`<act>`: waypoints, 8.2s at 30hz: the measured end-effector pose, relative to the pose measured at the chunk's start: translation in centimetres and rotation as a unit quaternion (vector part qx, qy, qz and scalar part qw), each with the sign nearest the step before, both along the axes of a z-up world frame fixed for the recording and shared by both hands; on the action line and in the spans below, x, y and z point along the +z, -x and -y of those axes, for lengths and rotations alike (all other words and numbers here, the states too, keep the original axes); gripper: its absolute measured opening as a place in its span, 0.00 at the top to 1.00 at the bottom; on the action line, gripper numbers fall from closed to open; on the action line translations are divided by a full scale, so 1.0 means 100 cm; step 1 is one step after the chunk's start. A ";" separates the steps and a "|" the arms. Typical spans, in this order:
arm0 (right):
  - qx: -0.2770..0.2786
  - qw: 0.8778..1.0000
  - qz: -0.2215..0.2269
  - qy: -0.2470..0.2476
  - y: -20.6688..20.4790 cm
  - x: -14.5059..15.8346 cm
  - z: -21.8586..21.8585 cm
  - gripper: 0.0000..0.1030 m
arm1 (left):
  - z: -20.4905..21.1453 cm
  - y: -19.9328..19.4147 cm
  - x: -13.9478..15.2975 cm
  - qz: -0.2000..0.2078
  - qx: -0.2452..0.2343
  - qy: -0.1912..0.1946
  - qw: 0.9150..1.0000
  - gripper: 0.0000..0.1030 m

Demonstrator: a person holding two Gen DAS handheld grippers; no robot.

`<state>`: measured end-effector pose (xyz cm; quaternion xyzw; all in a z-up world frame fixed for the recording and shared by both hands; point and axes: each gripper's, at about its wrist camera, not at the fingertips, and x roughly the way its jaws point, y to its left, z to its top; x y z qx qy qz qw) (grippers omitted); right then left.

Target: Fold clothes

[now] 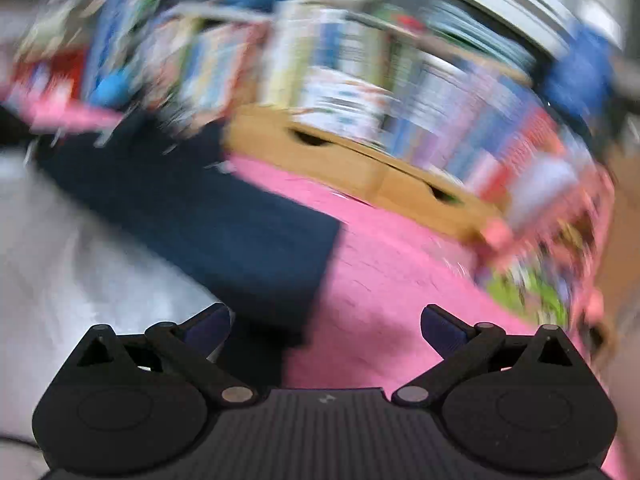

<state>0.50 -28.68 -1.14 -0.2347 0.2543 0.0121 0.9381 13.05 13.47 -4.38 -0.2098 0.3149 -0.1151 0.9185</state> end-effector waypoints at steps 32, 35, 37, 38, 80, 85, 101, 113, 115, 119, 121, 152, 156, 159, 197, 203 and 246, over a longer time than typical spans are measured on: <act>-0.086 0.939 -0.172 -0.286 -0.155 -0.009 0.011 0.94 | -0.015 -0.002 -0.008 0.000 -0.009 0.060 0.998 0.89; -0.109 0.932 -0.171 -0.300 -0.189 -0.012 0.018 1.00 | -0.015 -0.002 -0.007 0.001 -0.010 0.060 0.998 0.89; -0.121 0.923 -0.170 -0.324 -0.209 -0.014 0.025 1.00 | -0.016 -0.003 -0.008 0.000 -0.011 0.066 0.998 0.89; -0.128 0.917 -0.169 -0.339 -0.216 -0.016 0.030 1.00 | -0.017 -0.003 -0.009 0.000 -0.011 0.069 0.998 0.89; 0.109 0.948 -0.092 -0.284 -0.084 0.028 -0.200 0.32 | -0.161 0.122 0.066 0.041 0.134 0.006 0.990 0.05; 0.142 0.942 -0.132 -0.276 -0.111 0.012 -0.276 0.32 | -0.262 0.158 0.062 -0.002 0.306 -0.040 0.951 0.05; 0.145 0.958 -0.134 -0.206 -0.103 -0.011 -0.293 0.13 | -0.366 0.128 0.025 0.009 0.413 0.072 0.908 0.96; 0.117 0.957 -0.135 -0.229 -0.107 -0.012 -0.284 0.03 | -0.234 0.112 0.111 0.117 0.241 -0.060 0.962 0.97; 0.111 0.948 -0.135 -0.267 -0.106 -0.010 -0.268 0.03 | -0.192 0.101 0.121 0.131 0.180 -0.076 0.972 0.97; 0.078 0.920 -0.134 -0.359 -0.100 -0.004 -0.216 0.03 | -0.096 0.089 0.129 0.156 0.047 -0.101 0.981 0.96; 0.063 0.912 -0.115 -0.390 -0.095 0.004 -0.185 0.03 | -0.046 0.080 0.118 0.147 -0.022 -0.127 0.981 0.91; 0.269 0.959 -0.052 -0.069 -0.036 0.008 -0.358 0.68 | -0.112 0.173 0.049 0.059 0.041 -0.083 0.994 0.10; 0.128 0.972 -0.030 -0.196 -0.060 0.023 -0.302 0.70 | -0.105 0.169 0.044 0.052 0.034 -0.086 0.994 0.10; 0.028 0.959 -0.066 -0.272 -0.084 0.023 -0.257 0.59 | -0.103 0.162 0.038 0.045 0.036 -0.088 0.994 0.09; -0.049 0.957 -0.032 -0.284 -0.120 0.061 -0.061 0.88 | -0.019 0.139 0.047 0.035 -0.030 -0.160 0.986 0.03; -0.060 0.946 -0.051 -0.315 -0.117 0.032 -0.045 0.87 | -0.004 0.112 0.032 0.009 0.023 -0.329 0.944 0.03; -0.014 0.953 -0.061 -0.296 -0.122 -0.010 -0.036 0.28 | -0.018 0.059 0.009 -0.022 0.023 -0.230 0.973 0.02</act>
